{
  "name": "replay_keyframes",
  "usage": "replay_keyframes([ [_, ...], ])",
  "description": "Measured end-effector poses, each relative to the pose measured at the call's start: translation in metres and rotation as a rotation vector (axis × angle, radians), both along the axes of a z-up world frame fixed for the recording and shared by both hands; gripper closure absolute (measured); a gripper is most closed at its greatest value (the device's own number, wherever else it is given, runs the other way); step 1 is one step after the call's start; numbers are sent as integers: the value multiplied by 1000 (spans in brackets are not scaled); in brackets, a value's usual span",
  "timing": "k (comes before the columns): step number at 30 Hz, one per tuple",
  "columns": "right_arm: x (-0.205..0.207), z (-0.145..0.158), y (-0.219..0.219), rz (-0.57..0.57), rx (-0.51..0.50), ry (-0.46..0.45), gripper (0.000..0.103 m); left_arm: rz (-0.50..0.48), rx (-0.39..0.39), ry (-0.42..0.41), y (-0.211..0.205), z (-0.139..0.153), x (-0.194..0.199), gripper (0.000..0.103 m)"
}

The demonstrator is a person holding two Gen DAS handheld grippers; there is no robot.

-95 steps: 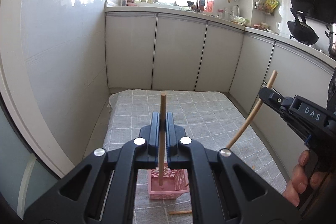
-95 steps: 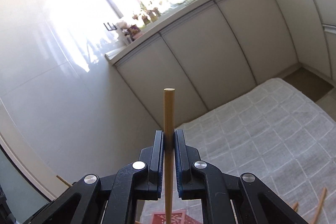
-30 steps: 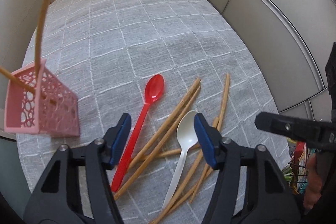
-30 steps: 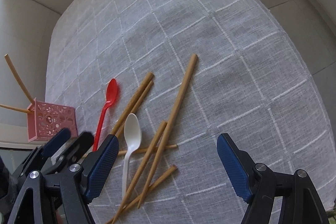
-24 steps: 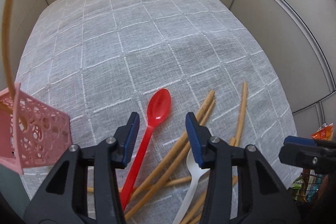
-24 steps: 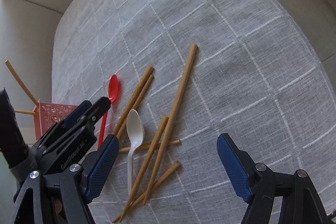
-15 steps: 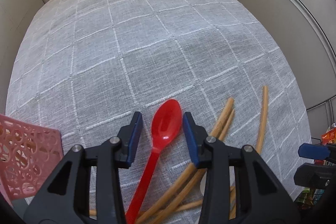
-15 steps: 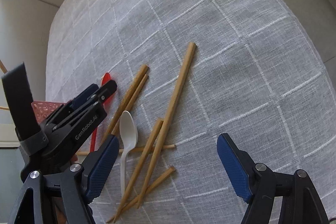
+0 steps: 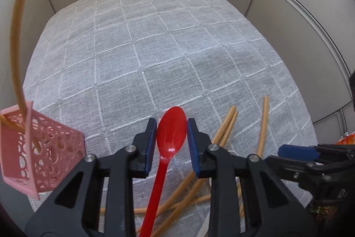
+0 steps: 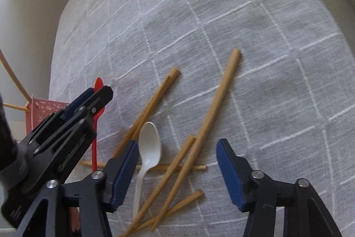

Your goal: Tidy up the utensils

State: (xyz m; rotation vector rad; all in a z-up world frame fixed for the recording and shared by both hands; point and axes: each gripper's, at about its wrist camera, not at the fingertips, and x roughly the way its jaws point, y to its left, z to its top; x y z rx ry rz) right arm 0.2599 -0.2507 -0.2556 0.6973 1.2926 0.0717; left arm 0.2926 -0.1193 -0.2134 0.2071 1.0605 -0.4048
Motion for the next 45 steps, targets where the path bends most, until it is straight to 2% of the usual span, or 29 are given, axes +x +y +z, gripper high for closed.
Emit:
replay_keyframes([
  [9, 19, -22, 18, 40, 57, 20, 70, -36, -31, -68, 23, 31, -23, 74],
  [17, 32, -45, 27, 36, 95, 52, 80, -51, -57, -91, 43, 44, -37, 74],
  [21, 32, -47, 29, 35, 106, 43, 84, -48, -63, -85, 51, 43, -39, 73],
  [24, 32, -46, 33, 54, 85, 35, 95, -45, -57, -89, 56, 43, -40, 73],
  [26, 33, -46, 38, 65, 59, 29, 98, -42, -59, -91, 59, 44, -41, 73],
  [33, 24, -20, 48, 75, -5, -47, 99, -29, -121, -133, 78, 64, -48, 73],
  [39, 2, 22, 49, 74, -55, -158, 99, -13, -213, -194, 100, 93, -59, 73],
  [45, -20, 65, 52, 59, -77, -282, 99, 54, -314, -282, 133, 122, -65, 73],
])
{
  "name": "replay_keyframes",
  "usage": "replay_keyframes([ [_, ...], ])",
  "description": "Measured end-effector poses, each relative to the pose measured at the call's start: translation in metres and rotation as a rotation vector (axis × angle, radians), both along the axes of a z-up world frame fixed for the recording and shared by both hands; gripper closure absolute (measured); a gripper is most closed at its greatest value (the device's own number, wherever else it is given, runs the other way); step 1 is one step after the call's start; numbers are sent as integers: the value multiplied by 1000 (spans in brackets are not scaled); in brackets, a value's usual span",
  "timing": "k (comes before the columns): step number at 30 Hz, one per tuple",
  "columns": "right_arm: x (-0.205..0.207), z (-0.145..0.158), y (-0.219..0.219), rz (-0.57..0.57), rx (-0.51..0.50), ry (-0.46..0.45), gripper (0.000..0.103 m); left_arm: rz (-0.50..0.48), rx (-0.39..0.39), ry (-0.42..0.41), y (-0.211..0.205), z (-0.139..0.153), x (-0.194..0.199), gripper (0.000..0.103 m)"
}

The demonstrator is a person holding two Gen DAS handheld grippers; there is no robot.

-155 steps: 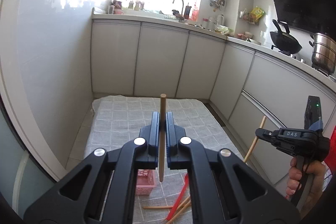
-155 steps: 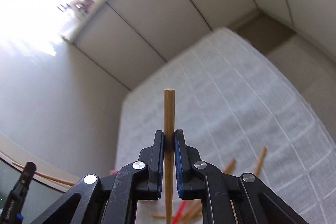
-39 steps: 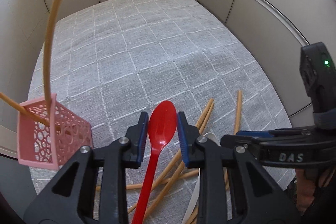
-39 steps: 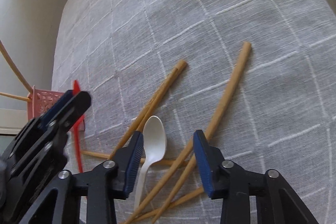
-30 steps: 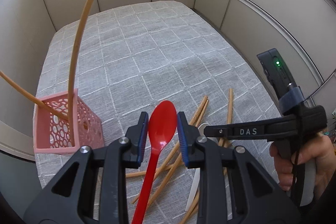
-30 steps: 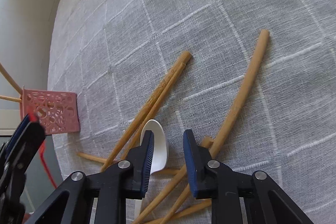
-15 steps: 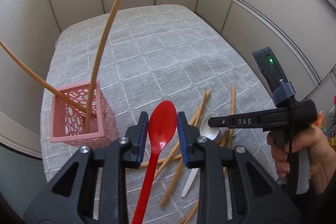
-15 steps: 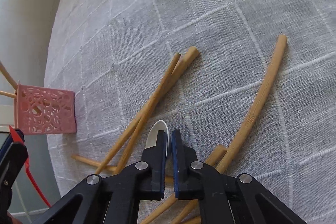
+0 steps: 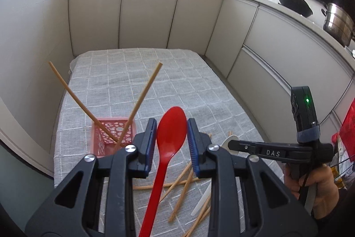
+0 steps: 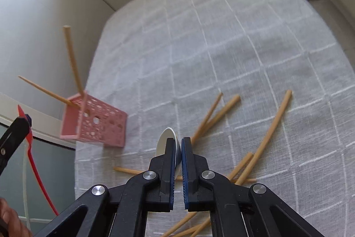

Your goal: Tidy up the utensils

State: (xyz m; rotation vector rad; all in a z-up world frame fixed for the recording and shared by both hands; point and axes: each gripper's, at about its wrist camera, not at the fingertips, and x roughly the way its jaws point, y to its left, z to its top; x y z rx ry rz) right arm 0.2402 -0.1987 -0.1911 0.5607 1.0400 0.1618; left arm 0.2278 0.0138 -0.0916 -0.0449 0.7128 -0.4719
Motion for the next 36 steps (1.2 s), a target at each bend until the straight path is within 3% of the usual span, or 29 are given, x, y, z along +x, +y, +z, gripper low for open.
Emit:
replay_keyframes([
  [12, -16, 63, 8, -82, -55, -219, 99, 222, -206, -145, 58, 26, 16, 73],
  [17, -9, 67, 10, -88, -40, -243, 99, 241, -294, -235, 62, 27, 29, 73],
  [25, 1, 70, 9, -102, -15, -287, 99, 251, -457, -274, 70, 7, 57, 73],
  [29, 6, 71, 9, -110, 4, -295, 99, 261, -458, -267, 70, -4, 70, 73],
  [36, 10, 71, 15, -103, -11, -305, 99, 233, -349, -263, 58, -20, 74, 73],
])
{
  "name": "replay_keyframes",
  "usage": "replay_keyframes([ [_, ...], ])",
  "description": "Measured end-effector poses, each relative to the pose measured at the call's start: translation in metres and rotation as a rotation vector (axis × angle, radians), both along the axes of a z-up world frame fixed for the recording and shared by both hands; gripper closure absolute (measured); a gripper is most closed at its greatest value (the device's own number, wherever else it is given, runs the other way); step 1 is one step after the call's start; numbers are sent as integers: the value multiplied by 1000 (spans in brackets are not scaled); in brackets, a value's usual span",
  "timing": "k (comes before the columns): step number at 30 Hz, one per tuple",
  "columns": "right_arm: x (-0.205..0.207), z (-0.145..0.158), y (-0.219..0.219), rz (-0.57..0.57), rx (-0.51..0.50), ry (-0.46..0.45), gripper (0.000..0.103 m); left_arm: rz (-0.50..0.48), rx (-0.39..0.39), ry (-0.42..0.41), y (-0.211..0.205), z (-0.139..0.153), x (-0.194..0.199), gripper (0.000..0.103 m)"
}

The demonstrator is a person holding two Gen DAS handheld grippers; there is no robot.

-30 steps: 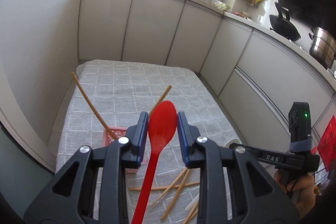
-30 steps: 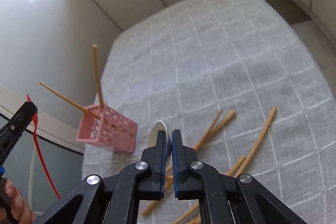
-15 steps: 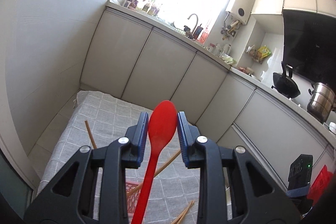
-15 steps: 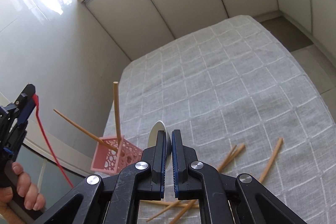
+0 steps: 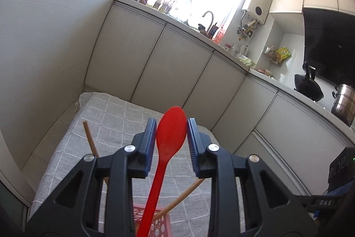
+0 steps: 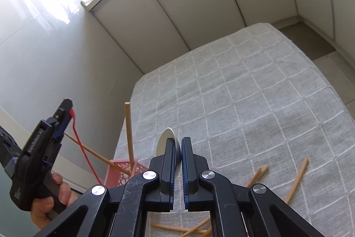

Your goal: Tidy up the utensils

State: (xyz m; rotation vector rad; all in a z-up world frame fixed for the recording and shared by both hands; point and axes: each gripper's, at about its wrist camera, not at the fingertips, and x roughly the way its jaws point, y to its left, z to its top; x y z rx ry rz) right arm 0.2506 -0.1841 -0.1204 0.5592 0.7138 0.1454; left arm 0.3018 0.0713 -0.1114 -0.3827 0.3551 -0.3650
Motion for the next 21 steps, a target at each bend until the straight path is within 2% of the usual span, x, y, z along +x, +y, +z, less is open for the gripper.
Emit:
replay_keyframes([
  [5, -2, 0, 5, 6, -14, -3, 99, -22, 75, 8, -6, 1, -4, 74],
  [7, -4, 1, 6, 7, -18, -7, 99, -25, 91, 21, -7, 3, -3, 95],
  [9, -5, 1, 7, 9, -18, -9, 99, -22, 100, 40, -4, 3, -4, 95],
  [12, -6, 0, 6, 14, -17, -5, 99, -48, 89, 138, 2, 5, 5, 95],
  [14, -6, 0, 5, 16, -13, -2, 99, -56, 104, 195, 6, 6, 5, 90],
  [16, -5, 0, 3, 15, -10, 1, 98, -65, 128, 241, 6, 6, 4, 76],
  [18, -5, -1, 2, 14, -3, 5, 98, -66, 167, 281, 2, 4, 3, 67],
  [21, -5, -3, 0, 15, 10, 12, 98, -63, 175, 358, 1, 2, 5, 66],
])
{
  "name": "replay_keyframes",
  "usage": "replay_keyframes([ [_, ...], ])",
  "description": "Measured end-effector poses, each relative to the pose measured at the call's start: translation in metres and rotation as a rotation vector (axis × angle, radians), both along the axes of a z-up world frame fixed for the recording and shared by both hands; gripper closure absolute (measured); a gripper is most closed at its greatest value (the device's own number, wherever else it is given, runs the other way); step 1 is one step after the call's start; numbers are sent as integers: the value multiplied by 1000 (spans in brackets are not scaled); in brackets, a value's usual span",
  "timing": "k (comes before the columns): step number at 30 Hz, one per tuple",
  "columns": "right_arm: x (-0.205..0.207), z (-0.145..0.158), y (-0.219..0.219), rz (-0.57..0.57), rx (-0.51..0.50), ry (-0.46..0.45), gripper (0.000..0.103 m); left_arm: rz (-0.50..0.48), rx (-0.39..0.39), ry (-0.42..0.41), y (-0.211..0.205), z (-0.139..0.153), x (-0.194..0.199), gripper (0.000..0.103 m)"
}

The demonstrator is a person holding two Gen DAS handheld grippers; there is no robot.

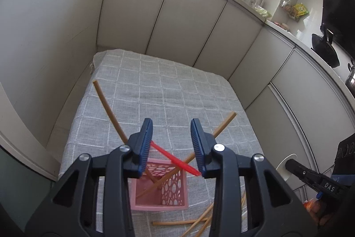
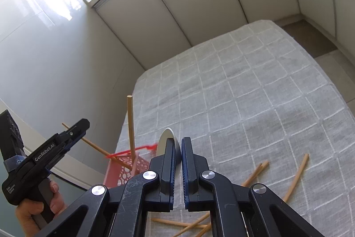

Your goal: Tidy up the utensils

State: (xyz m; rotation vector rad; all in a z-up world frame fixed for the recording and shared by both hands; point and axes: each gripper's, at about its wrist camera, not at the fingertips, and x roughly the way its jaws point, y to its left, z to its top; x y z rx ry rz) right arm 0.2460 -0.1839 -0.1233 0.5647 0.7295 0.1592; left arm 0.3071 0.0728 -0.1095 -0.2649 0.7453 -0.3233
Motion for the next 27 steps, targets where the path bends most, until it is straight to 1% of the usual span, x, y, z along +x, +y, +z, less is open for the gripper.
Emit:
replay_keyframes([
  [2, 0, -1, 0, 1, -2, 2, 98, -10, -14, 32, -1, 1, -1, 64],
  [4, 1, -1, -2, -3, -6, 4, 98, -10, -1, 54, -5, 3, -4, 58],
  [6, 1, -2, -5, -12, 0, 5, 98, -8, -2, 87, -7, 5, -4, 58],
  [8, 1, -2, -8, -21, 12, 6, 98, 16, 3, 134, -9, 8, 1, 58],
  [11, 1, -3, -12, -28, 24, 10, 98, 59, 51, 222, -14, 19, 18, 58],
  [15, 4, -8, -20, -31, 38, 22, 98, 46, 148, 333, -32, 35, 47, 58],
  [17, 8, -13, -27, -39, 45, 33, 98, 47, 179, 409, -39, 33, 71, 58],
  [19, 11, -19, -36, -55, 65, 46, 98, 58, 218, 498, -46, 21, 96, 58],
  [23, 19, -34, -57, -84, 111, 85, 98, 66, 307, 674, -62, -21, 141, 58],
  [25, 24, -40, -68, -99, 121, 103, 98, 67, 356, 739, -68, -44, 161, 58],
  [27, 27, -46, -77, -113, 125, 116, 98, 67, 380, 787, -72, -64, 176, 58],
])
